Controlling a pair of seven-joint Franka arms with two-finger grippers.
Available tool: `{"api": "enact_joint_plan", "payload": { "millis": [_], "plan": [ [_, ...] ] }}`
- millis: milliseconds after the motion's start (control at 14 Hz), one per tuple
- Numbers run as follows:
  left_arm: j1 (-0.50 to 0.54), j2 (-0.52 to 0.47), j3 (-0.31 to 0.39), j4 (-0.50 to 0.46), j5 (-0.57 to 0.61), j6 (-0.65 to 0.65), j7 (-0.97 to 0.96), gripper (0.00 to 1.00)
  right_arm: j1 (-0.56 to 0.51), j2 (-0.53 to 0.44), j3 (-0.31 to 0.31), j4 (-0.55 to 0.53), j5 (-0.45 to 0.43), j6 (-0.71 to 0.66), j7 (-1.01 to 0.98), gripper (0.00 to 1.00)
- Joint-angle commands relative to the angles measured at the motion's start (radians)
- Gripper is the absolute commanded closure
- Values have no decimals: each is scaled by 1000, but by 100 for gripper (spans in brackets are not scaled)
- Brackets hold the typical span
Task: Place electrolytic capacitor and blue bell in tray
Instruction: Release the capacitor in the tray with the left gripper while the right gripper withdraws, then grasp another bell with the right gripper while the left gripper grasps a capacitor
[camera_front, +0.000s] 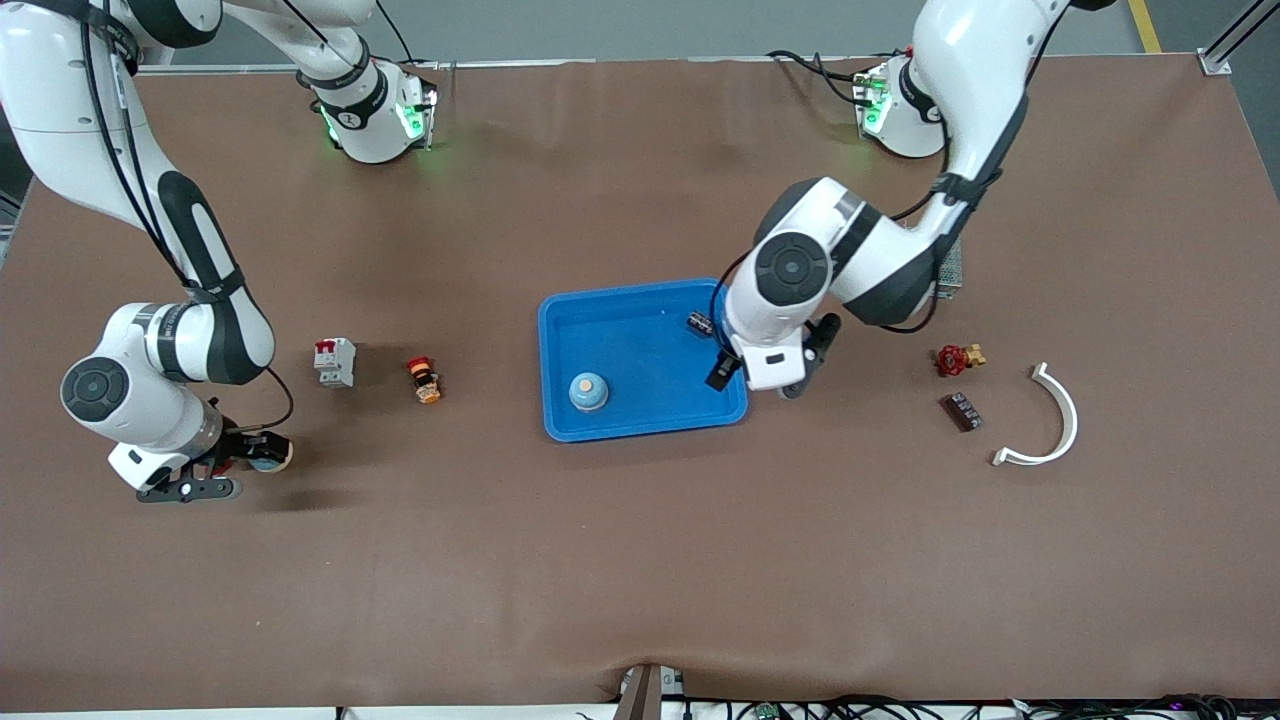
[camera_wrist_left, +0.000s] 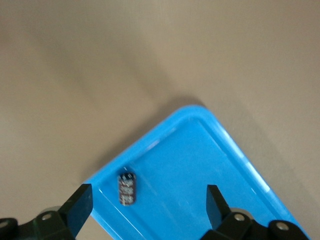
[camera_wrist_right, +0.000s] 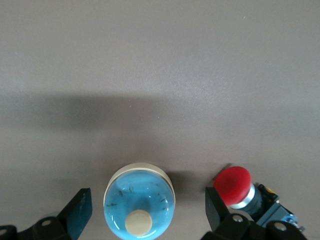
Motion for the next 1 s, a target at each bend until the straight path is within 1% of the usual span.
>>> {"api": "enact_joint_plan", "payload": {
  "millis": [0,214,357,429,500,643,714,786,929],
  "plan": [
    [88,-75,-5,-8,12,-111,143,0,-30,-36,26,-70,-19,45,-5,0],
    [168,-103,-5,-20,12,-163,278,0,-32,-36,26,-73,-13,44,-5,1],
    [211,-103,-2,-23,13,-185,350,0,-31,-41,29,-71,-9,33,0,93],
    [240,-103,-2,-26,13,-186,392,0,-34,-45,41,-71,0,30,3,100],
    [269,-103,-2,-26,13,-191,436,0,-34,-48,42,-71,21,27,4,100],
    [321,-103,-2,-37,19,-196,531,0,-32,-51,44,-71,32,27,4,100],
    [344,-103,-3,-41,51,-196,564,0,-29,-65,45,-71,32,7,6,100],
    [360,-98,-5,-49,80,-194,579,0,-27,-88,56,-68,38,-42,13,100],
    [370,-88,-2,-52,101,-185,596,0,-24,-146,96,-59,94,-167,71,100]
  ]
}}
